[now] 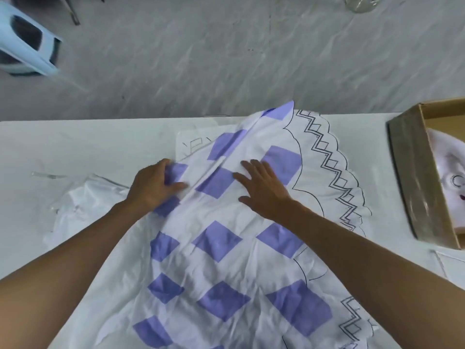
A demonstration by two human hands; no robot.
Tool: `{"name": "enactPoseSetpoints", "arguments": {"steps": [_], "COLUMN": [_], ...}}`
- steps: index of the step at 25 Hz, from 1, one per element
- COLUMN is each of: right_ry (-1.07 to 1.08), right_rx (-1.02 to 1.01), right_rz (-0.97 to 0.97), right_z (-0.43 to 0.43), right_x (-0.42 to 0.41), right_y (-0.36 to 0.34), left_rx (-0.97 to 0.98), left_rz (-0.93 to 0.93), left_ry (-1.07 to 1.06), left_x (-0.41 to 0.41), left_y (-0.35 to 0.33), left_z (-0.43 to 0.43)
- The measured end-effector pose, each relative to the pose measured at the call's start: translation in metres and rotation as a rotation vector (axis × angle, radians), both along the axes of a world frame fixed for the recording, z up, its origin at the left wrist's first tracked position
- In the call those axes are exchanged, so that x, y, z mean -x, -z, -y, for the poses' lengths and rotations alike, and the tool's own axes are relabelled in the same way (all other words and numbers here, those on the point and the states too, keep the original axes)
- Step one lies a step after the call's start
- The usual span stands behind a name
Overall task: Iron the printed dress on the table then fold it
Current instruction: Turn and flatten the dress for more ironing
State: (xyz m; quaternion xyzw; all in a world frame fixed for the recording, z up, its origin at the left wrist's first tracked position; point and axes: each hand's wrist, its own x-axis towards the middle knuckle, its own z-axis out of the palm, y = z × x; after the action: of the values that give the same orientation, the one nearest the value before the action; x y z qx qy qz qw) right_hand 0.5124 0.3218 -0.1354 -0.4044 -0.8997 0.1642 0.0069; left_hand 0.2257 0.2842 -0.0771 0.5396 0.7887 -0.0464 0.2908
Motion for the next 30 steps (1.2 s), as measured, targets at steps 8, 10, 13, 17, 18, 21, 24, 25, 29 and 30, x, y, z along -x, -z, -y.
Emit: {"name": "enactPoseSetpoints", "arguments": {"steps": [8, 10, 13, 17, 18, 21, 24, 25, 29, 30], "right_ry": [0.111, 0.123, 0.167, 0.224, 0.154, 0.161, 0.388, 0.433, 0.156, 0.015], "right_rx": [0.008, -0.008, -0.012, -0.074, -0.069, -0.028, -0.002, -0.008, -0.072, -0.073], "right_rz": [0.168, 0.215, 0.235, 0.1, 0.082, 0.153, 0.263, 0.266, 0.016, 0.004], "right_z": [0.022, 0.029, 0.03, 0.058, 0.072, 0.108, 0.131, 0.136, 0.167, 0.183], "right_x": [0.012, 0.008, -0.008, -0.016, -0.021, -0.06, -0.109, -0.117, -0.104, -0.103], "right_y": [0.026, 0.03, 0.028, 0.016, 0.016, 0.026, 0.027, 0.022, 0.003, 0.004], "left_rx": [-0.145, -0.213, -0.14, -0.465, -0.503, -0.264, -0.121, -0.099, -0.238, -0.23], "left_rz": [-0.199, -0.257, -0.332, -0.35, -0.298, -0.261, -0.316, -0.309, -0.195, -0.183], "left_ry": [0.157, 0.057, -0.029, -0.001, 0.093, 0.436, 0.38, 0.355, 0.463, 0.587], "left_x": [0.079, 0.086, 0.084, 0.04, 0.023, -0.01, -0.01, -0.013, -0.064, -0.083], "left_y": [0.016, 0.014, 0.019, 0.021, 0.025, 0.059, 0.078, 0.073, 0.044, 0.044], "left_z": [0.037, 0.042, 0.036, 0.053, 0.069, 0.123, 0.137, 0.133, 0.128, 0.136]}}
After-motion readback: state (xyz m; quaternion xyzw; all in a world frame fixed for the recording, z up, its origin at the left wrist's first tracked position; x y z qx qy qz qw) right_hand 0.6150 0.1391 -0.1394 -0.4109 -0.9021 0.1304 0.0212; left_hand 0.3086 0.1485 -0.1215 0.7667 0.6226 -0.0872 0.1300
